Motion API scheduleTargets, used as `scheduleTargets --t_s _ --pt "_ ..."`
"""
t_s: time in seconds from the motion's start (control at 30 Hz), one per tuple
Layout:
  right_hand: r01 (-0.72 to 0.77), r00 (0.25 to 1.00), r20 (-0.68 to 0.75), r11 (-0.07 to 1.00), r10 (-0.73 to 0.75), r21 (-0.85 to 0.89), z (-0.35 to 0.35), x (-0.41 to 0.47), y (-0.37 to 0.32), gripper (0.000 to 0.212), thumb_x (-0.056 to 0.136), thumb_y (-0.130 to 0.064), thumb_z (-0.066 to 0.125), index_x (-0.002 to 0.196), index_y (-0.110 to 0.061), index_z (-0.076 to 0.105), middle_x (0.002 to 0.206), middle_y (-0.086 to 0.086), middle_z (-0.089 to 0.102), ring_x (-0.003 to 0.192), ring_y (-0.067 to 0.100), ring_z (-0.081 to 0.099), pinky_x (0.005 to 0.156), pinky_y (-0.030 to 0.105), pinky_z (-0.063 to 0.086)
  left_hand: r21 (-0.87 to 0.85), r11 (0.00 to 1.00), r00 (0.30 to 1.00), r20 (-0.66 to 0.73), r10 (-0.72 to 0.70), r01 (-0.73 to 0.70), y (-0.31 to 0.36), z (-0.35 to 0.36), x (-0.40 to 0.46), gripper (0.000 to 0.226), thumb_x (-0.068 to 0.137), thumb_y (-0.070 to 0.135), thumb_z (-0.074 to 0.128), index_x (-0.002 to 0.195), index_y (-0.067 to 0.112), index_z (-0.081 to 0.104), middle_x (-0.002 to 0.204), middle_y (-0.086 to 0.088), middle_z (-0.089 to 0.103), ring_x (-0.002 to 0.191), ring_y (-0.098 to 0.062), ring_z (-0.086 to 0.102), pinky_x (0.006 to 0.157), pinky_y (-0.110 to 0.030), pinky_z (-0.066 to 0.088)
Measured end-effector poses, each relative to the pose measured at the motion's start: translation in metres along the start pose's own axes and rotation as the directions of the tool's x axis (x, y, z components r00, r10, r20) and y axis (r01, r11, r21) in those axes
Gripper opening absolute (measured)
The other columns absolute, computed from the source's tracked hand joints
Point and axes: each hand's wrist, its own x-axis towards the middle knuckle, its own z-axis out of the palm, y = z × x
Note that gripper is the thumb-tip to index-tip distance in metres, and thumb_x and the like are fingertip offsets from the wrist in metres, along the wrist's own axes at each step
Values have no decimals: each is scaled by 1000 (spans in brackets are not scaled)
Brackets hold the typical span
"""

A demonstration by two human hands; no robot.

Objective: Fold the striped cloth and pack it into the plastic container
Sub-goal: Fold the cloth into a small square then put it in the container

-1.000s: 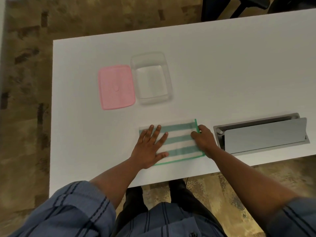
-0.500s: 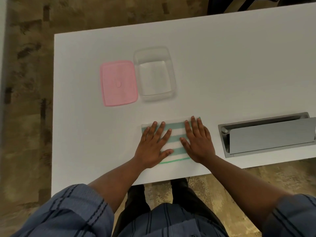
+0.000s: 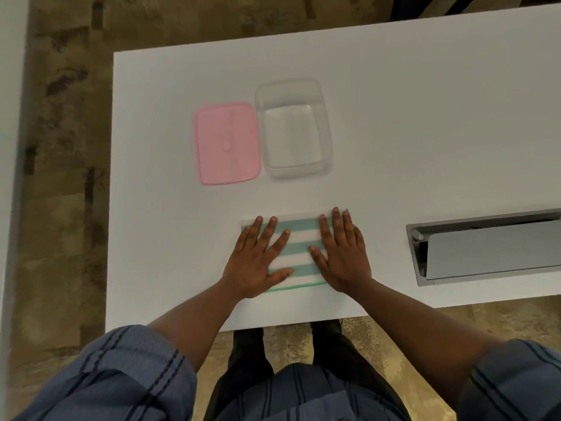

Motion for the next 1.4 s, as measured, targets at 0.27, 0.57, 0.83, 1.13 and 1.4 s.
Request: scheduleTargets --t_s 0.27,0.57,0.83,1.13,1.4 --pt "52 998 -24 998 -52 19 1 15 -40 75 101 -56 34 162 -19 8 170 12 0 156 32 -5 122 53 14 -12 999 994 104 -42 44 -38 -11 -20 86 92 77 31 160 33 0 169 -5 -14 154 -31 -18 124 -55 8" --pt "-434 896 399 584 196 687 -43 27 -117 80 92 -27 59 159 -34 16 75 5 66 68 18 64 71 36 55 -522 622 759 77 -647 583 -30 -29 -22 85 94 52 55 160 22 11 164 -17 8 149 -36 15 120 -47 18" --pt "-573 786 593 562 173 596 -35 35 -130 93 89 -28 61 157 -45 0 100 9 63 77 24 66 69 42 60 -683 215 534 295 -792 698 -28 -48 -26 57 90 35 64 141 17 44 128 -9 53 111 -27 58 89 -35 47" --pt "-600 767 629 490 127 632 -36 34 -130 96 90 -15 62 156 -51 2 90 10 57 74 26 60 62 39 56 -707 109 547 430 -718 699 -24 -58 -25 54 79 16 76 123 18 45 110 -9 61 92 -24 62 77 -37 55" --pt "-468 882 345 514 322 718 -51 29 -112 44 92 -19 60 134 -24 50 84 5 66 74 22 67 71 39 58 -798 206 647 275 -711 566 -3 -82 -20 49 79 11 71 120 22 48 99 -2 63 84 -15 63 68 -32 55"
